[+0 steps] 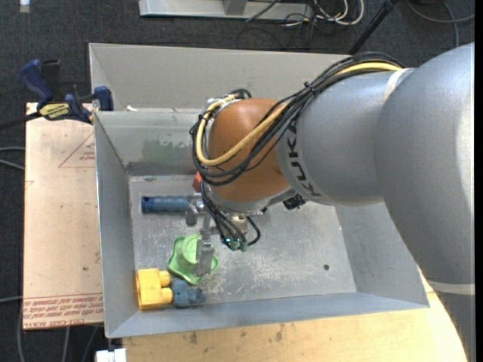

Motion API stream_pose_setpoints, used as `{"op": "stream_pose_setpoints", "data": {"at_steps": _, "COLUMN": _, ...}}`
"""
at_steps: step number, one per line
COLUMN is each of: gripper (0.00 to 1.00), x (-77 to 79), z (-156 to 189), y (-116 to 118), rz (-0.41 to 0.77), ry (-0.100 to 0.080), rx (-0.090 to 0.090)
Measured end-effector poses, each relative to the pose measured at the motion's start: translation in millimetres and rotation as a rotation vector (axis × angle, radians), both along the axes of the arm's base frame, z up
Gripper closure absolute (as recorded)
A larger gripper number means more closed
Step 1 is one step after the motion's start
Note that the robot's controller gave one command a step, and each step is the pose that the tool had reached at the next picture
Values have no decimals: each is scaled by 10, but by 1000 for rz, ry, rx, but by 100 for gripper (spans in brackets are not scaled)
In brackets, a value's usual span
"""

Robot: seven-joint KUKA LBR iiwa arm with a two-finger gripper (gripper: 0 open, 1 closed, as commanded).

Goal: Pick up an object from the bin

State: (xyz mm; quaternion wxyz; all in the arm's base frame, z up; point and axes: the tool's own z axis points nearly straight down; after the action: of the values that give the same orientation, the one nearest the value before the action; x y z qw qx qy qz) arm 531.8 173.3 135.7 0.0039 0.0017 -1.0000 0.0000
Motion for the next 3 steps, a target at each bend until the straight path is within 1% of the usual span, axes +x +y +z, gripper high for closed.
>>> {"op": "stream_pose_setpoints", "data": {"at_steps": 1, "gripper": 0, "x": -253, "z": -656, "y": 302, "rz": 274, "ry": -8, "rx": 2}}
{"op": "stream_pose_setpoints", "data": {"at_steps": 2, "gripper": 100, "x": -254, "z": -646, "y": 296, "rz": 272, "ry": -4, "rx": 1}}
{"op": "stream_pose_setpoints", "data": {"at_steps": 3, "gripper": 0, "x": -244, "z": -651, "y": 299, "rz": 271, "ry": -11, "rx": 4}}
